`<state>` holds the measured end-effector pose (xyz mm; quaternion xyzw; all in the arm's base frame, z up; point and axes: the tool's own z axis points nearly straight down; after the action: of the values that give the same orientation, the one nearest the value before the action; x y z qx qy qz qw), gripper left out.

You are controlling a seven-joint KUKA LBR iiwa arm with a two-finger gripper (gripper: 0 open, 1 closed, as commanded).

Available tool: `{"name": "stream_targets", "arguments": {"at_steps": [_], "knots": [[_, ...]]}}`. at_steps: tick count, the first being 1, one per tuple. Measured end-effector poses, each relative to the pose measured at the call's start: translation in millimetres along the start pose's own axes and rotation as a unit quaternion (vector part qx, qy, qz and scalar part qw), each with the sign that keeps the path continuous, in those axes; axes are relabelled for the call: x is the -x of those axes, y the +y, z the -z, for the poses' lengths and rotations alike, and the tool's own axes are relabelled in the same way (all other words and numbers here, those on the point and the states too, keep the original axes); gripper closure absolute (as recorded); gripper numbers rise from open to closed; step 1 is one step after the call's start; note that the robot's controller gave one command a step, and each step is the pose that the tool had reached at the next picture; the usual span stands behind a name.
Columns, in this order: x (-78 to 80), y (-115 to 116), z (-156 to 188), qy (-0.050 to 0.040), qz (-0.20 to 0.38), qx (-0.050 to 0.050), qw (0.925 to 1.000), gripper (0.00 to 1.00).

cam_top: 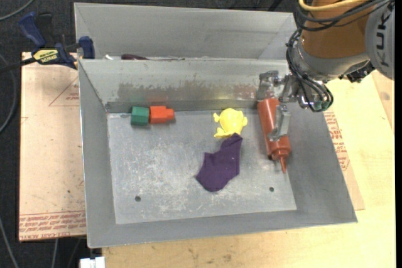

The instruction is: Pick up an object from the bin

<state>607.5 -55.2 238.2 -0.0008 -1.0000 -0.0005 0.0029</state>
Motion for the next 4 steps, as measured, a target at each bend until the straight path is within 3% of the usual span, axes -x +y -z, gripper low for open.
{"name": "stream_targets", "arguments": {"at_steps": [1,2,3,4], "knots": [[1.0,0.2,5.0,-0.0038,0.001,0.000,1.0000,0.00],[-16.2,13.8,-41.1,-0.0059,0.010,-0.001,0.9999,0.00],[-19.6,65.5,-84.3,-0.0041,0.008,0.000,1.0000,0.00],[-6.7,78.4,-101.8,-0.0056,0.033,0.003,0.9994,0.00]]}}
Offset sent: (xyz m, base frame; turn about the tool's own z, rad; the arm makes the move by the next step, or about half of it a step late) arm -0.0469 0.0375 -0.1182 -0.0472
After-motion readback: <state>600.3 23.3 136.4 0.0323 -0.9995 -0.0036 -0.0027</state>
